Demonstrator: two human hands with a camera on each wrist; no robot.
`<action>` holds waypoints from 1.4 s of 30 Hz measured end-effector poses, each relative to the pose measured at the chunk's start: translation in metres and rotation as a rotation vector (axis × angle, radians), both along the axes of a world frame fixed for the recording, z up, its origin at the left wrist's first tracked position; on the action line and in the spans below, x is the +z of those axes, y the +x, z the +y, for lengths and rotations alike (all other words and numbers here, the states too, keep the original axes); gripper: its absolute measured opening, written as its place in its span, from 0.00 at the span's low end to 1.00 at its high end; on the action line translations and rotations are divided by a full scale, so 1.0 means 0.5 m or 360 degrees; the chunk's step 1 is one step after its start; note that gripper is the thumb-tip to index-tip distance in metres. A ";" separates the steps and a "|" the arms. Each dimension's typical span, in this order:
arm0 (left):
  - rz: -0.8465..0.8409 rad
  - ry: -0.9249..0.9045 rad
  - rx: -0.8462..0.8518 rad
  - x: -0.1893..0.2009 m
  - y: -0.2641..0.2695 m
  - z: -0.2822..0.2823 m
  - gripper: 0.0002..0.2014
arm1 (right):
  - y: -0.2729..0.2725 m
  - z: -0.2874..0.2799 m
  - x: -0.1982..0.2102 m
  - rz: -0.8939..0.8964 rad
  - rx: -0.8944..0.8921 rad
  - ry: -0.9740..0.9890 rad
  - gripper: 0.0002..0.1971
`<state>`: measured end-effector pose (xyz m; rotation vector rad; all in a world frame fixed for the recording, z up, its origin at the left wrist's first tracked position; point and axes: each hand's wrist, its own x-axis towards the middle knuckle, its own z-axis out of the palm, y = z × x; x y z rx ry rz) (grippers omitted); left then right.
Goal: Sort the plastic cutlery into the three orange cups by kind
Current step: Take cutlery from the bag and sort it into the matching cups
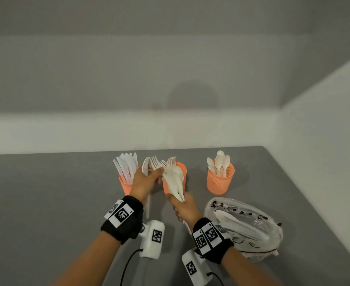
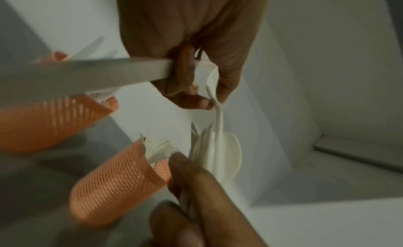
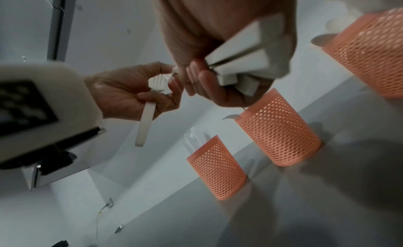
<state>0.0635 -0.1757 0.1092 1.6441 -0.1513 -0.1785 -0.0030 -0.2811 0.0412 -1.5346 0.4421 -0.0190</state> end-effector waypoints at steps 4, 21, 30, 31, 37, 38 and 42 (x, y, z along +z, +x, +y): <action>0.0132 -0.0073 -0.0005 -0.002 -0.015 -0.011 0.13 | 0.000 0.008 0.005 -0.0017 0.0084 0.0086 0.10; 0.0007 0.0075 -0.0128 0.004 0.015 0.016 0.08 | 0.004 -0.038 0.026 -0.0013 0.0552 0.1404 0.24; -0.0389 0.0462 0.0034 -0.005 0.016 -0.023 0.14 | -0.003 -0.013 0.042 -0.0053 0.0109 0.0438 0.10; -0.0384 0.0495 0.0012 -0.006 0.014 -0.024 0.13 | -0.002 -0.011 0.041 -0.0084 0.0064 0.0376 0.09; 0.0036 0.0000 -0.0422 -0.003 -0.015 -0.028 0.12 | 0.001 -0.017 0.051 -0.0103 0.0129 0.0104 0.15; 0.0036 -0.0039 -0.0452 -0.004 -0.014 -0.030 0.13 | 0.000 -0.017 0.057 -0.0061 0.0182 0.0083 0.17; 0.0007 -0.0081 -0.0410 -0.004 -0.006 -0.042 0.22 | -0.002 -0.019 0.079 0.0055 0.0376 0.0036 0.20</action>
